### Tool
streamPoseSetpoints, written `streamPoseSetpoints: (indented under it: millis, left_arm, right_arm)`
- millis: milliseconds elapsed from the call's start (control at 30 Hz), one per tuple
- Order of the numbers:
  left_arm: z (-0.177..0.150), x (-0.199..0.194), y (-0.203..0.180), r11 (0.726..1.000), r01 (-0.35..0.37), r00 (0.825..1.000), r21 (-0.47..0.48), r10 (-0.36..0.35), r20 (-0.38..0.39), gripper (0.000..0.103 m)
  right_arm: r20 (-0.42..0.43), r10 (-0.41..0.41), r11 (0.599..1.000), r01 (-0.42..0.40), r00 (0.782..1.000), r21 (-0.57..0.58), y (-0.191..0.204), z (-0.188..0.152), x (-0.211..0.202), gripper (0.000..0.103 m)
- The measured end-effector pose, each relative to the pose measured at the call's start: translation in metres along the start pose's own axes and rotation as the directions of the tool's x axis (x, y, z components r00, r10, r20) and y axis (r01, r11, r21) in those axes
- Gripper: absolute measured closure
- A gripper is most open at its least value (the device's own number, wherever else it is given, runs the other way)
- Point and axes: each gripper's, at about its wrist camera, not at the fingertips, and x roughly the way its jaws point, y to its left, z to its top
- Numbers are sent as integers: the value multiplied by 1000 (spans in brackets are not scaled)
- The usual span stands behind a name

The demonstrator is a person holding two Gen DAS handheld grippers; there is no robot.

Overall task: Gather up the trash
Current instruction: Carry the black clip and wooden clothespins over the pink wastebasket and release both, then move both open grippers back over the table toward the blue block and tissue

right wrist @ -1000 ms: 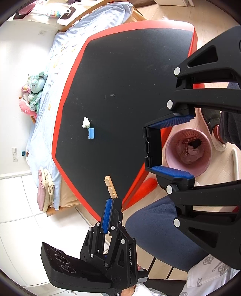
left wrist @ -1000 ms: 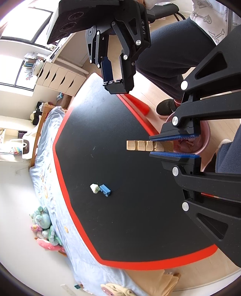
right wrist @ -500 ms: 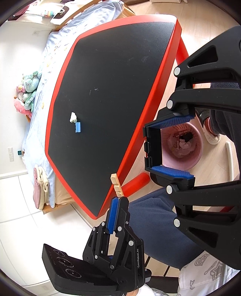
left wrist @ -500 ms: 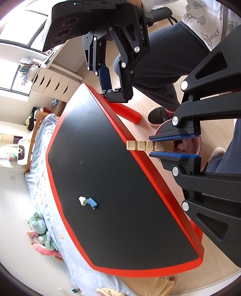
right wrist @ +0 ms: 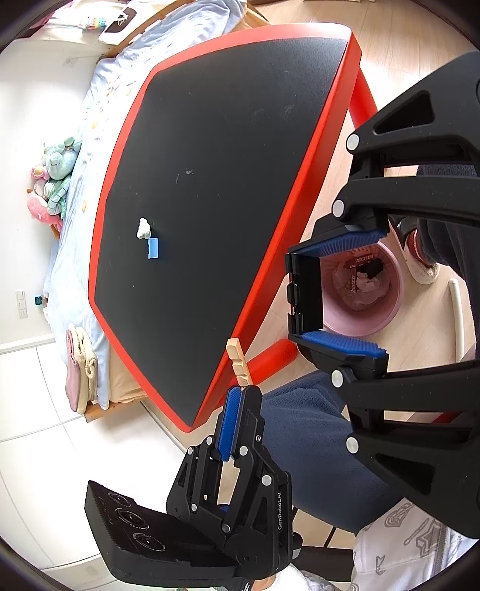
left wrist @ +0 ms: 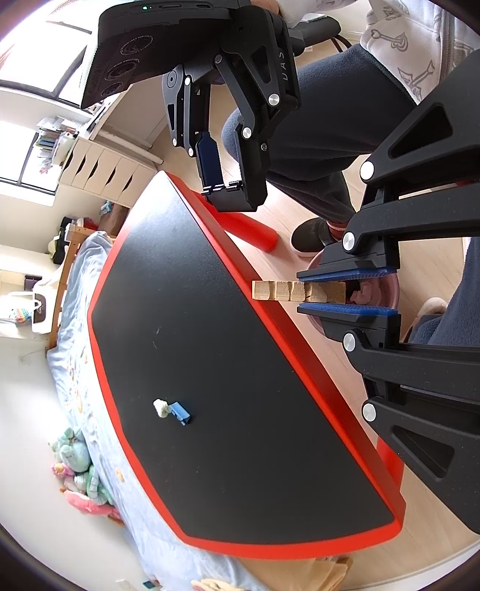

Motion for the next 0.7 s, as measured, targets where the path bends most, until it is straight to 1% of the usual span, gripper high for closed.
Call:
streamPoseSetpoints:
  millis: [100, 133, 167, 200, 233, 267, 300, 333, 367, 500, 700]
  left_arm:
    - [1, 2, -2, 1000, 5, 1000, 3, -5, -5, 91]
    - [1, 2, -1, 1000, 1, 1000, 3, -1, -2, 86]
    - [1, 3, -1, 1000, -1, 1000, 2, 1, -2, 80]
    - [1, 3, 1, 1000, -5, 1000, -3, 5, -2, 61]
    - [1, 2, 2, 1000, -14, 1000, -9, 14, 7, 38]
    - [0, 0, 4, 999, -30, 999, -19, 30, 24, 29]
    - [0, -2, 6, 999, -45, 998, -28, 46, 40, 15]
    - [0, -4, 8, 998, -55, 997, -36, 57, 50, 13]
    - [0, -5, 9, 997, -61, 997, -42, 63, 52, 13]
    - [0, -7, 15, 995, -79, 995, -64, 83, 53, 8]
    - [-1, -10, 16, 994, -92, 993, -65, 96, 64, 8]
  right_arm:
    - [-3, 10, 1000, -10, 1000, -4, 1, -1, 0, 63]
    - [-6, 8, 1000, -8, 1000, -9, 2, -2, 1, 62]
    - [-12, 4, 1000, -4, 1000, -11, 2, -3, 2, 49]
    - [-16, -1, 1000, 1, 1000, -11, 2, -4, 3, 27]
    - [-9, -9, 1000, 9, 1000, -9, 1, -4, 3, 19]
    - [-1, -11, 1000, 11, 1000, -5, 0, -5, 2, 14]
    - [0, -13, 1000, 13, 1000, 1, -1, -5, 1, 12]
    - [-8, -23, 1000, 23, 1000, 5, -3, -6, 2, 11]
    - [-14, -32, 999, 32, 999, 10, -4, -7, 3, 11]
    - [-22, -35, 999, 36, 999, 27, -7, -10, 5, 7]
    - [-26, -34, 998, 35, 999, 43, -9, -11, 7, 5]
